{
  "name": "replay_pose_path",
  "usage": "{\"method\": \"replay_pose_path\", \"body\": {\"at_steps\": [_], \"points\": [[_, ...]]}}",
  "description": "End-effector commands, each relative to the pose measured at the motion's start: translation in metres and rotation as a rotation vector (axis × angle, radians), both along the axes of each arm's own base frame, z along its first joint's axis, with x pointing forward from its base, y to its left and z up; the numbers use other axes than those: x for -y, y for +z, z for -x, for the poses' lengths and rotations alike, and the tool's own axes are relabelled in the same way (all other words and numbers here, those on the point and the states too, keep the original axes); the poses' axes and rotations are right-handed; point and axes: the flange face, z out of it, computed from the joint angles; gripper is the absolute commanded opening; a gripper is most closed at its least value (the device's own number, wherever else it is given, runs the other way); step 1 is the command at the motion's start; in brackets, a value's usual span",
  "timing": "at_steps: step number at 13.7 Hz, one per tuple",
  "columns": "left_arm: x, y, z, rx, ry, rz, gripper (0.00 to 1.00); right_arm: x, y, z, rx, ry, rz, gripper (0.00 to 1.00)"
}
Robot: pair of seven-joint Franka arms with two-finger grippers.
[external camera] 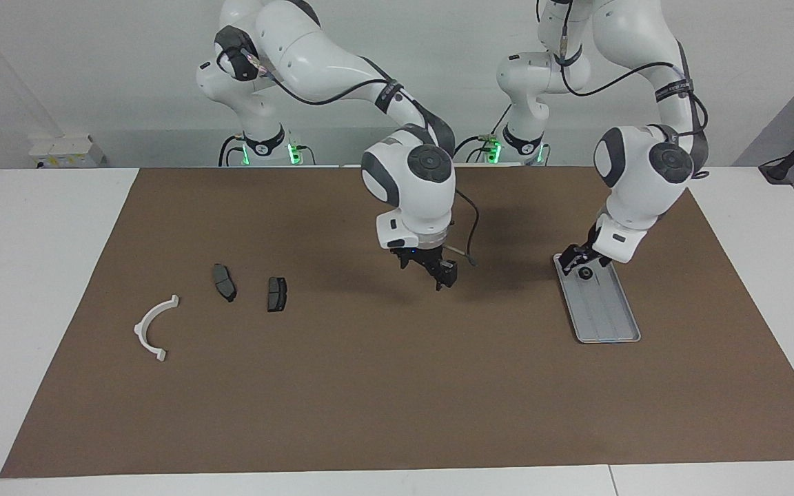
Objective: Pick bearing gear from pile to tray
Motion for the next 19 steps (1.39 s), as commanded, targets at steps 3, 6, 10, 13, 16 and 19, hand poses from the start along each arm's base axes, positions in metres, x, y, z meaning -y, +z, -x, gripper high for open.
{"method": "replay_pose_path", "body": {"at_steps": [3,6,10,13,16,19], "points": [[0.141,-0.006,0.031,0.06,0.2,0.018,0.87,0.132,0.087,-0.033,0.016,0.363,0.02,1.0],[0.214,-0.036,0.058,0.074,0.24,0.036,0.82,0.234,0.117,-0.052,0.03,0.627,0.044,1.0],[0.245,-0.071,0.074,0.058,0.233,0.018,0.69,0.34,0.15,-0.054,0.039,0.731,0.071,1.0],[0.245,-0.08,0.076,0.06,0.231,0.02,0.67,0.37,0.158,-0.052,0.044,0.693,0.087,1.0],[0.244,-0.081,0.07,0.081,0.24,0.038,0.64,0.39,0.172,-0.046,0.053,0.751,0.102,1.0],[0.246,-0.087,0.069,0.082,0.241,0.039,0.61,0.399,0.194,-0.034,0.063,0.793,0.113,1.0]]}}
